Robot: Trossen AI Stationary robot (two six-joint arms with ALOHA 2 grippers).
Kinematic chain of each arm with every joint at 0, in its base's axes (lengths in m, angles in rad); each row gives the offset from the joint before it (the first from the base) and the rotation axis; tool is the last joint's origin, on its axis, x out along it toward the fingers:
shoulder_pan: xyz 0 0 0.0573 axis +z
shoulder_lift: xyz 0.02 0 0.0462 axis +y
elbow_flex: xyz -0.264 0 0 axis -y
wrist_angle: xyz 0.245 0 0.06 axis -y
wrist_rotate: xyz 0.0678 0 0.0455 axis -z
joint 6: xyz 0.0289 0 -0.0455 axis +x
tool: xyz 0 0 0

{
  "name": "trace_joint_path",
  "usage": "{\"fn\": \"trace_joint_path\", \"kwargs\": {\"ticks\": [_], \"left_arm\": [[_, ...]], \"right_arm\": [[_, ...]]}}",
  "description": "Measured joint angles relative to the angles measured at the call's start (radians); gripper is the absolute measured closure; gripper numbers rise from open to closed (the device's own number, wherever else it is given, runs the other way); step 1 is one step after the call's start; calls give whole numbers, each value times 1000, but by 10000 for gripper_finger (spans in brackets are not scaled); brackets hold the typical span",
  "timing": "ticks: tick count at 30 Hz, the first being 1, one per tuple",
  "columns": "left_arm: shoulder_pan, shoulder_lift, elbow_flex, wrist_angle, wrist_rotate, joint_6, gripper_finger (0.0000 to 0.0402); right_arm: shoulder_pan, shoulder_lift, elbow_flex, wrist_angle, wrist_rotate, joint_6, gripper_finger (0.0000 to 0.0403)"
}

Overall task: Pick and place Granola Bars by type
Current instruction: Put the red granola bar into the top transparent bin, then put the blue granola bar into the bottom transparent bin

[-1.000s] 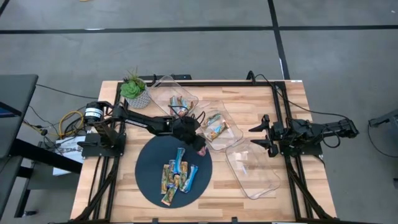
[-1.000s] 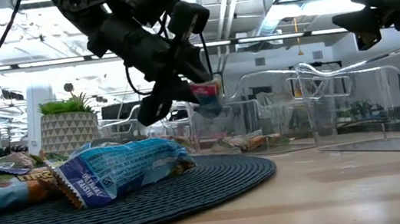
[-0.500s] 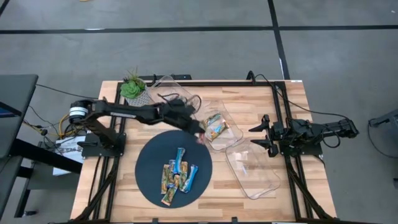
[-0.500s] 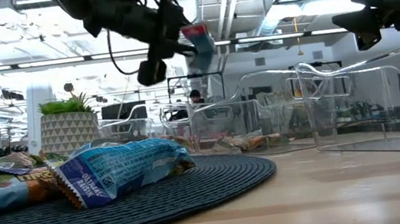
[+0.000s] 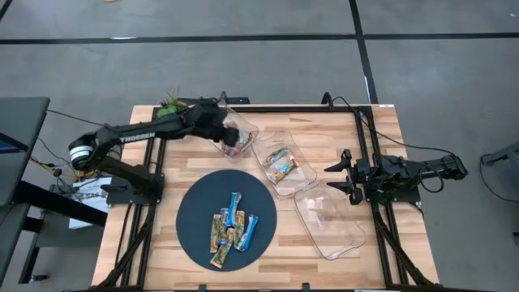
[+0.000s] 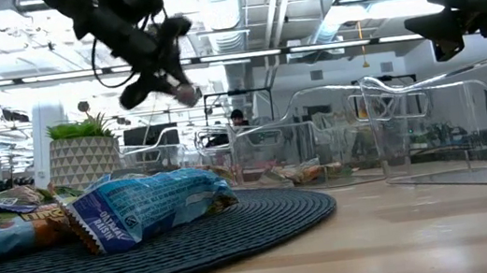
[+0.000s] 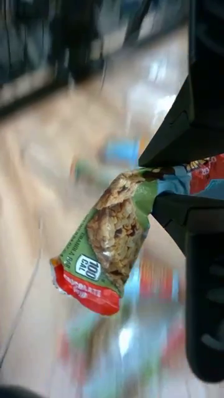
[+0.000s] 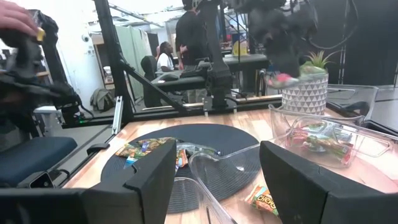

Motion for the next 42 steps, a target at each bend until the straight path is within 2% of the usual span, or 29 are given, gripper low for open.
{"fn": "trace_joint_path", "kwargs": {"ticks": [3, 7, 12, 22, 27, 34, 42], "left_arm": [[53, 0, 0, -88, -94, 74, 330], [99, 13, 0, -122, -223, 153, 330], [141, 59, 0, -118, -249, 208, 330], [145, 104, 0, -91, -166, 221, 330], [94, 72, 0, -5, -54, 220, 330], [-58, 6, 0, 92, 36, 220, 330], [-292, -18, 0, 100, 166, 200, 330]], "right_arm": [[0, 0, 0, 0, 0, 0, 179], [0, 0, 0, 0, 0, 0, 179], [0, 0, 0, 0, 0, 0, 179], [0, 0, 0, 0, 0, 0, 179], [0, 0, 0, 0, 0, 0, 179], [0, 0, 0, 0, 0, 0, 179], [0, 0, 0, 0, 0, 0, 179]]}}
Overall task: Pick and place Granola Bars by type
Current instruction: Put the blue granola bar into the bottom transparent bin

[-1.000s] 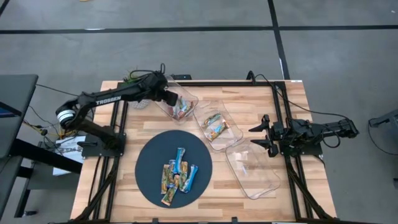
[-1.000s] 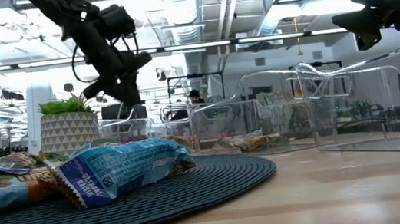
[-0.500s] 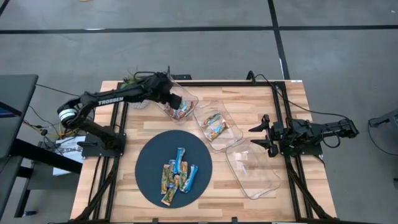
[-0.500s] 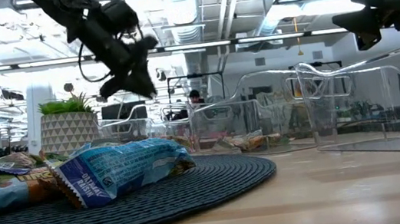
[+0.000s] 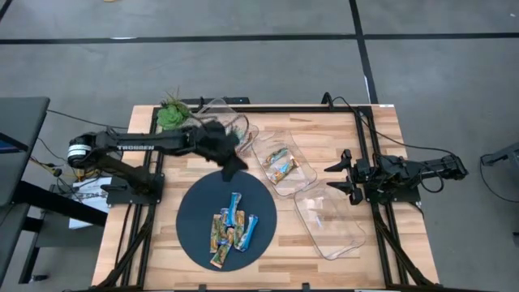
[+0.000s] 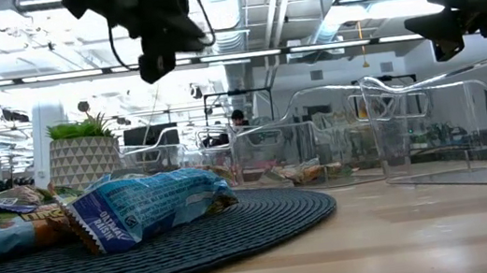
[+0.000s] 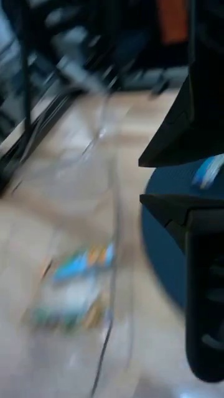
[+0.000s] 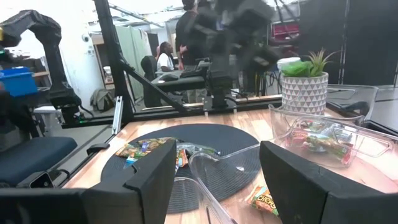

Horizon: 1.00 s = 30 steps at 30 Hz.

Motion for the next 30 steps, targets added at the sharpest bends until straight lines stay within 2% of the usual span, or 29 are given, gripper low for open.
{"fn": "trace_joint_path", "kwargs": {"ticks": [4, 9, 16, 21, 25, 30], "left_arm": [[-104, 0, 0, -7, 23, -77, 330], [-193, 1, 0, -56, -18, -215, 330], [-301, 1, 0, -213, -171, -307, 330], [-406, 1, 0, -299, -296, -442, 327], [-490, 1, 0, -351, -339, -515, 300], [-530, 25, -1, -394, -391, -564, 239]], "right_arm": [[0, 0, 0, 0, 0, 0, 179], [0, 0, 0, 0, 0, 0, 179], [0, 0, 0, 0, 0, 0, 179], [0, 0, 0, 0, 0, 0, 179], [0, 0, 0, 0, 0, 0, 179], [0, 0, 0, 0, 0, 0, 179]]}}
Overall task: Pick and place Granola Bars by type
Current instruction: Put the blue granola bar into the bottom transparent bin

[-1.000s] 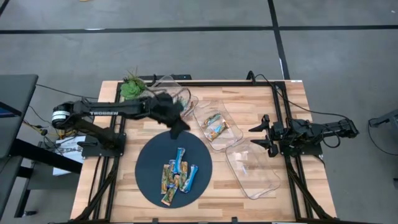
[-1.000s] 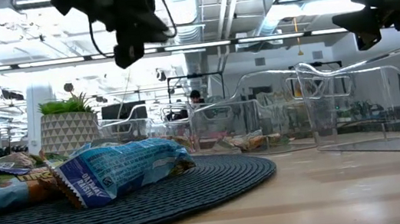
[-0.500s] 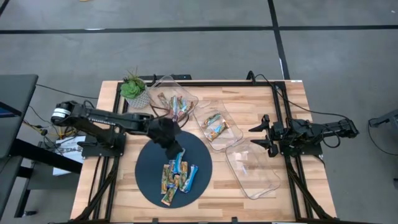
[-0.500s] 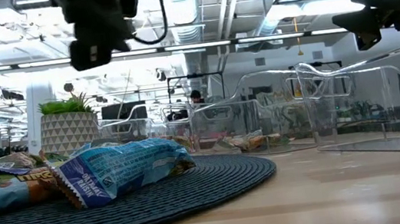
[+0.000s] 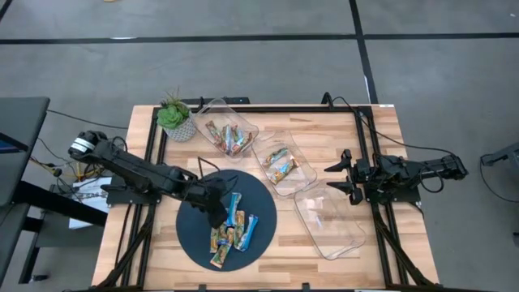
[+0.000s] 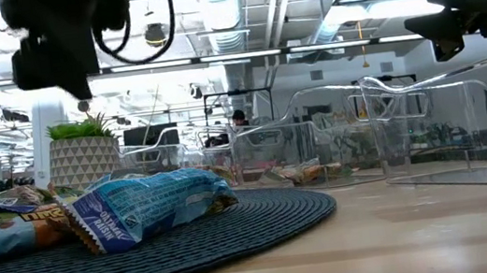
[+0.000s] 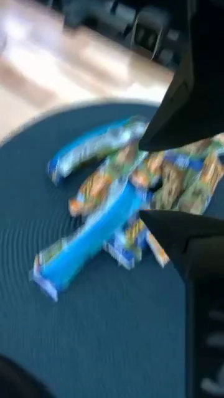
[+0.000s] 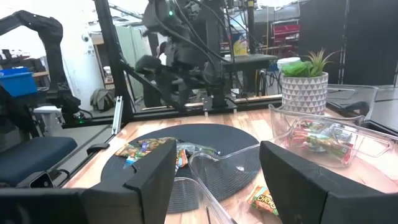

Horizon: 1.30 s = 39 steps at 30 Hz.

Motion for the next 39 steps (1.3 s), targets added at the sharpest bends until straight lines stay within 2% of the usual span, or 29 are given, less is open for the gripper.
{"fn": "trace_joint_path", "kwargs": {"ticks": [5, 9, 16, 28, 39], "left_arm": [[22, 83, 0, 1, -19, -42, 189], [37, 160, 0, 57, -19, -37, 170], [56, 256, 0, 113, -16, -16, 168], [106, 279, 0, 150, -35, -32, 168], [136, 353, 2, 165, 39, -34, 168]], "right_arm": [[0, 0, 0, 3, 0, 0, 179], [0, 0, 0, 1, 0, 0, 179], [0, 0, 0, 1, 0, 0, 179], [0, 0, 0, 0, 0, 0, 179], [0, 3, 0, 8, 0, 0, 179]]}}
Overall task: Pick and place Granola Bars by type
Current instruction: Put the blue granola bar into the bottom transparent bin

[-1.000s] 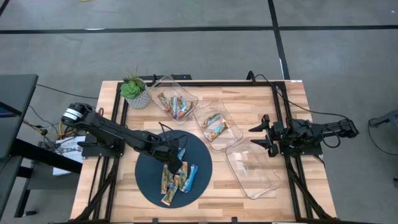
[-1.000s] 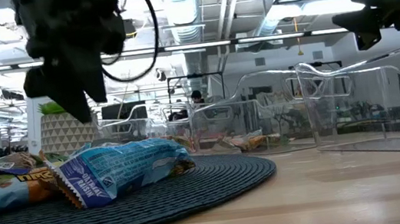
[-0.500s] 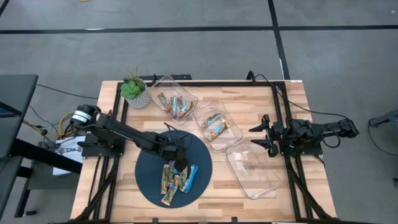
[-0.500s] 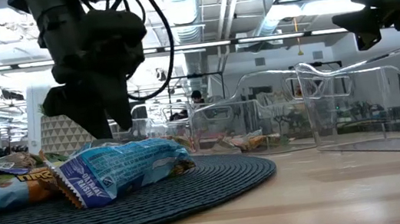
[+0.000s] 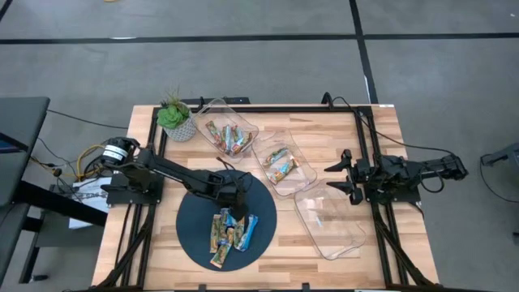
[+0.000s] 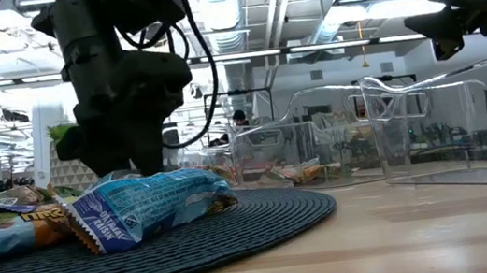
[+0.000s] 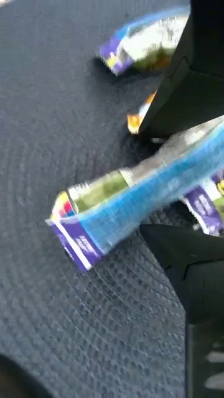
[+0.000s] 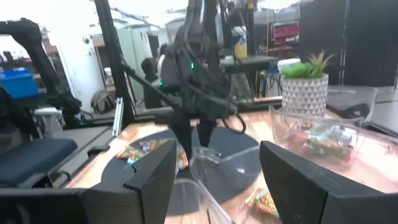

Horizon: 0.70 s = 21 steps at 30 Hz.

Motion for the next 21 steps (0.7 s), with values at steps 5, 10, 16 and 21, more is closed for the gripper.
{"fn": "trace_joint_path", "kwargs": {"ticks": [5, 10, 16, 21], "left_arm": [[-1, 2, 0, -15, -13, 0, 168], [-1, 1, 0, -33, -20, 7, 176], [-2, 0, 0, -34, -10, 8, 232], [-2, 0, 0, -33, 4, 3, 286]], "right_arm": [[0, 7, 0, -7, -1, 0, 179], [0, 10, 0, -8, -1, 0, 179], [0, 10, 0, -8, -1, 0, 179], [0, 10, 0, -8, -1, 0, 179]]}}
